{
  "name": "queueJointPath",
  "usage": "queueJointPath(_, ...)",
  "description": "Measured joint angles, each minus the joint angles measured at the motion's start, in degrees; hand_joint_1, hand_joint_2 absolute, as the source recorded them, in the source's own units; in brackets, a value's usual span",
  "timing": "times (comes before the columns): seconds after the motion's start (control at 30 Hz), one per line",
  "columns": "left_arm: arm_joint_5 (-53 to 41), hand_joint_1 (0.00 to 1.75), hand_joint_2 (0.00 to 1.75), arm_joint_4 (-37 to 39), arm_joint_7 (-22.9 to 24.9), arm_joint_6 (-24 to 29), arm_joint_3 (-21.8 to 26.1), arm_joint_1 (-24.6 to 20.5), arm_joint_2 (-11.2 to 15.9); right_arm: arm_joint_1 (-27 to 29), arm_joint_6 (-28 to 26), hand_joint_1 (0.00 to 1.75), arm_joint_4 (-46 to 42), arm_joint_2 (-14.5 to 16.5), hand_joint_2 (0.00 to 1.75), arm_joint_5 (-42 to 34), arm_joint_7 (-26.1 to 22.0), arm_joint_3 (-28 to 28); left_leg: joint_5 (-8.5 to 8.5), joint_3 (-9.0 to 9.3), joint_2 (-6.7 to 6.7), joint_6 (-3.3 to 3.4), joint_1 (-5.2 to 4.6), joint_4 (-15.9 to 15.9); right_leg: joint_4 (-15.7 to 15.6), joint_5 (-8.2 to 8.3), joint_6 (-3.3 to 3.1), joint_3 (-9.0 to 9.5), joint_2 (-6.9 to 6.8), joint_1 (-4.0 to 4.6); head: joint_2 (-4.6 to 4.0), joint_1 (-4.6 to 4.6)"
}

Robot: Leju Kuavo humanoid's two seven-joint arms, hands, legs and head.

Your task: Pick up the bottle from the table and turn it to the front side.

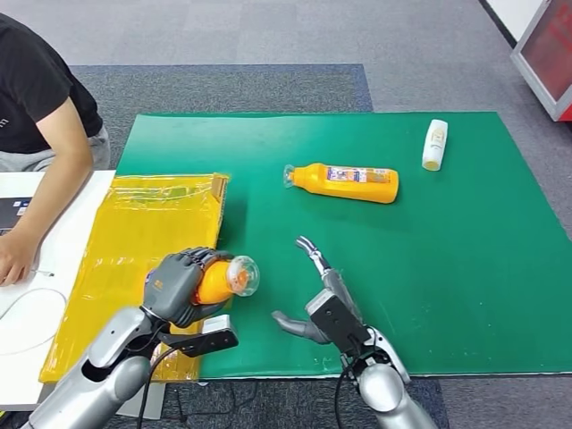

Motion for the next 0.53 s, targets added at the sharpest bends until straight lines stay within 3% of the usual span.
queueJointPath(0.53,-3.66,1.75,1.75,2.22,3.39,-1.01,0.09,-0.1,1.26,1.37,0.44,0.0,-0.38,0.45,1.75,1.18,0.7,-2.03,0.02,0.03,0.0,-0.03,0.01,0.0,0.01,0.02,-0.03,0.01,0.01,0.0,0.0,-0.01)
